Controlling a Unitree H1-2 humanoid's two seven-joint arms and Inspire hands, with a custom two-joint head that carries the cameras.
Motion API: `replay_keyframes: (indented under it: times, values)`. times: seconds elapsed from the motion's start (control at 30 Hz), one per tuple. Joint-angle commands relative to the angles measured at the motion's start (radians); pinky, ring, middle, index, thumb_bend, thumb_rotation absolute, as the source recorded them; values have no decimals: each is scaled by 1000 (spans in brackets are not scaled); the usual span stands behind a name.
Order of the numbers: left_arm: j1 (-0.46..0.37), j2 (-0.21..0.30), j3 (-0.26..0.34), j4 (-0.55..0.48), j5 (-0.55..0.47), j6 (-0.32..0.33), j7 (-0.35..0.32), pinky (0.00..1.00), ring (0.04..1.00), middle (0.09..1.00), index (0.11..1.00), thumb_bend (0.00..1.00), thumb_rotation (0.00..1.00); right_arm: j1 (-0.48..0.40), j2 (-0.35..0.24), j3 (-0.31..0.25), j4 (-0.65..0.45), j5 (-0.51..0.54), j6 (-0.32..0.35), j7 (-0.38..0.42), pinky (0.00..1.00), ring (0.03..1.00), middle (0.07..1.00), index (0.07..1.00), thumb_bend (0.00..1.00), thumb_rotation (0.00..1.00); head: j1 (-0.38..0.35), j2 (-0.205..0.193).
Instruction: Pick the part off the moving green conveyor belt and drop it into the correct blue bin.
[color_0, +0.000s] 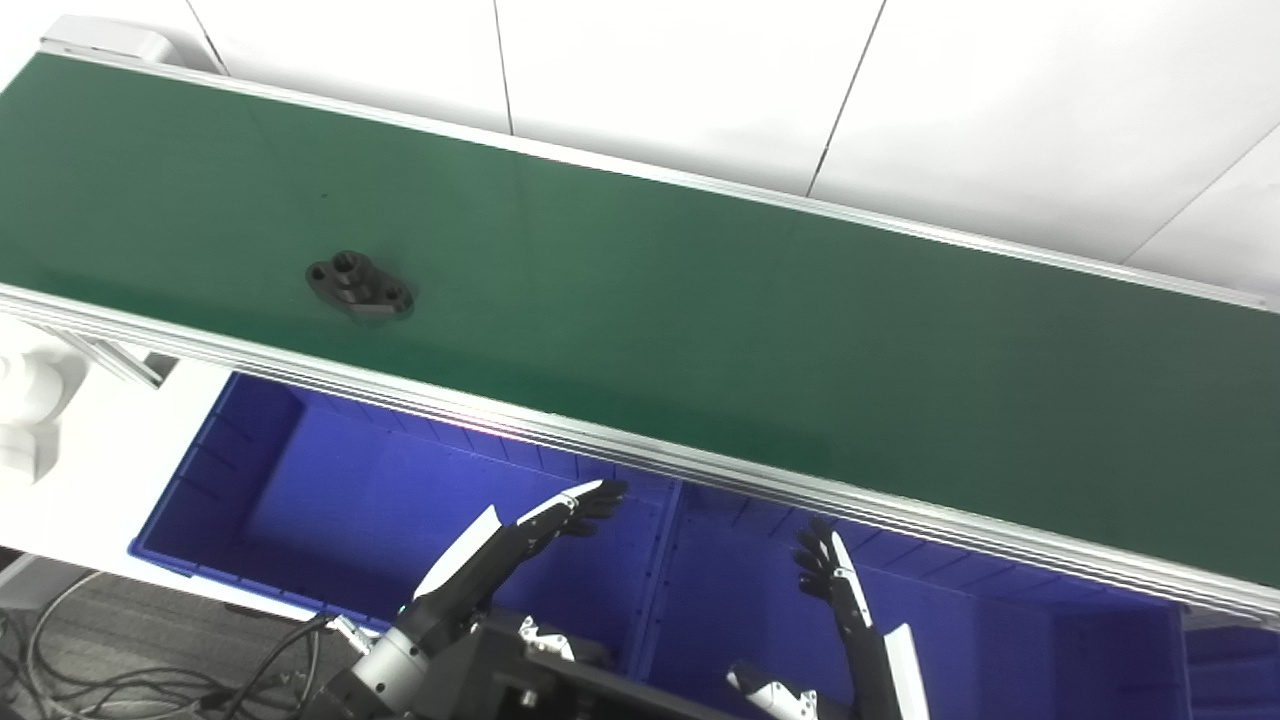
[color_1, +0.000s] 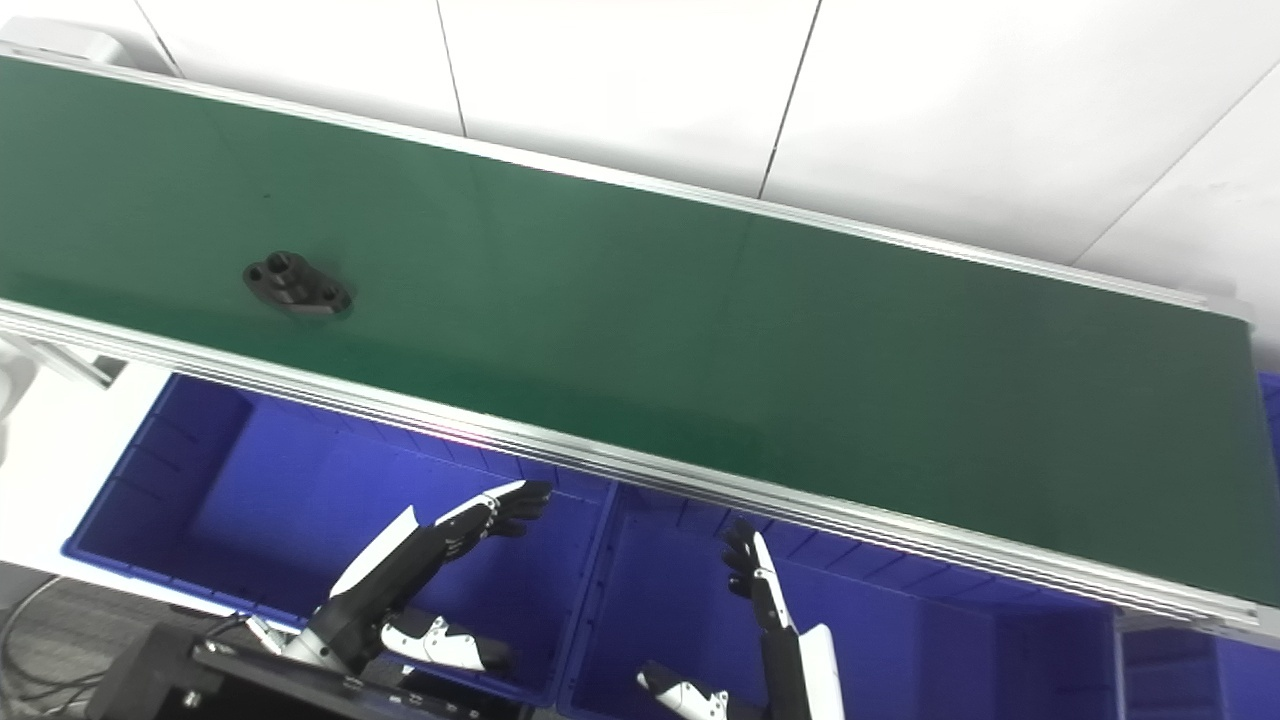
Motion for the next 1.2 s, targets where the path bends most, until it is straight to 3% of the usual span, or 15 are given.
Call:
replay_keyframes:
  times: [0.0, 0.33, 0.37, 0.53, 0.87, 0.93, 1.17]
  values:
    - [-1, 14, -10, -1, 1, -35, 26, 797, 858, 883, 878, 846, 479, -11, -8, 14, -3, 2, -57, -38, 815, 875, 913, 979, 808, 597, 0, -1]
    - [-26, 28, -34, 21, 11, -35, 56, 785, 849, 872, 865, 858, 455, -48, -32, 68, 47, 5, -58, -111, 781, 857, 897, 972, 817, 608, -18, -46]
    - [-29, 29, -37, 24, 17, -35, 62, 781, 847, 869, 863, 861, 464, -52, -34, 73, 53, 5, -58, -117, 781, 856, 895, 970, 820, 605, -18, -69]
    - [-41, 38, -59, 35, 15, -35, 84, 771, 841, 863, 856, 860, 456, -64, -42, 95, 69, 19, -58, -136, 792, 860, 895, 968, 824, 590, -12, -102]
    - [-58, 62, -98, 43, 28, -35, 131, 739, 822, 850, 841, 858, 463, -81, -65, 142, 81, 29, -58, -207, 781, 855, 891, 957, 838, 611, 15, -139]
    - [-62, 64, -106, 45, 38, -35, 147, 730, 816, 844, 836, 856, 471, -86, -72, 154, 79, 35, -58, -219, 794, 859, 894, 958, 826, 578, 22, -148]
    - [-70, 71, -129, 49, 20, -35, 162, 725, 811, 839, 832, 852, 454, -78, -75, 157, 49, 13, -58, -249, 800, 861, 892, 963, 817, 596, 24, -162]
